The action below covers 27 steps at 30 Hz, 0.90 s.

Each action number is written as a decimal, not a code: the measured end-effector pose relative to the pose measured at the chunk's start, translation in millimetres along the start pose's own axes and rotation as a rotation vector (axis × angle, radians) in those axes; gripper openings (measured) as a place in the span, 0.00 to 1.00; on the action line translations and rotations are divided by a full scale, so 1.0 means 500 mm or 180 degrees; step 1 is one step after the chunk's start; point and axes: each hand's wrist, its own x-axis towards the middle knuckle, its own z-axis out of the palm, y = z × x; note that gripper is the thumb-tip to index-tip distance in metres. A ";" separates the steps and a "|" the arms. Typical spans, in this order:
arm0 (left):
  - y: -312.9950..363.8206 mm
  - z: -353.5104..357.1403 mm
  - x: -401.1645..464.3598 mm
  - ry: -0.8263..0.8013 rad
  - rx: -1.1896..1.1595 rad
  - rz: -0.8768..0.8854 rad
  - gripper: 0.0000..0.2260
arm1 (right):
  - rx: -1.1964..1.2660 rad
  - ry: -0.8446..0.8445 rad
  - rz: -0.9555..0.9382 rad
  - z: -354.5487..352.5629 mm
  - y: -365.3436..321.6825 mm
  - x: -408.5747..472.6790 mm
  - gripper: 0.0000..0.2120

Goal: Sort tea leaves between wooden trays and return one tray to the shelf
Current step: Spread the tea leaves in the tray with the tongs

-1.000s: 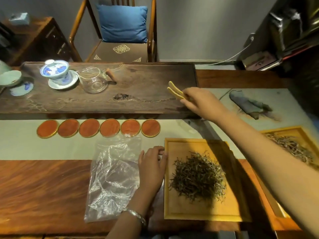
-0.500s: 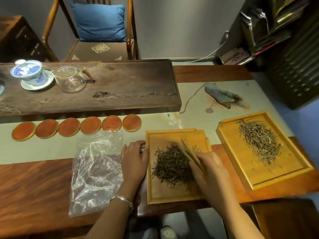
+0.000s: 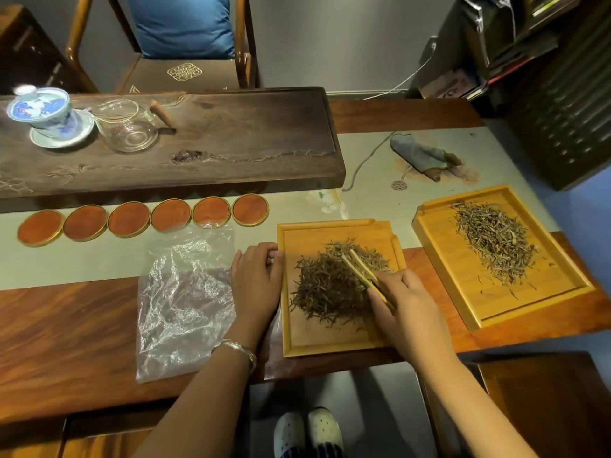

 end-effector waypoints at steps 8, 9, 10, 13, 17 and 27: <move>0.003 -0.002 0.001 -0.0010 0.0004 0.0007 0.09 | 0.0274 0.0297 0.0199 -0.009 0.020 0.014 0.17; 0.004 -0.002 0.001 -0.0008 -0.0003 0.0005 0.09 | 0.0312 0.0335 0.0215 -0.012 0.020 0.011 0.17; 0.005 -0.002 0.001 -0.0005 -0.0006 0.0000 0.09 | 0.0345 0.0356 0.0195 -0.015 0.017 0.007 0.17; 0.005 -0.003 0.001 -0.0007 -0.0001 -0.0021 0.10 | 0.0343 0.0169 0.0044 -0.009 -0.002 -0.004 0.16; 0.009 -0.005 0.002 -0.0020 -0.0030 -0.0037 0.10 | 0.0076 -0.0201 -0.0074 0.016 -0.033 -0.015 0.14; 0.012 -0.007 -0.001 0.0069 -0.0046 -0.0016 0.09 | 0.0261 -0.0195 -0.0125 0.007 -0.031 -0.066 0.14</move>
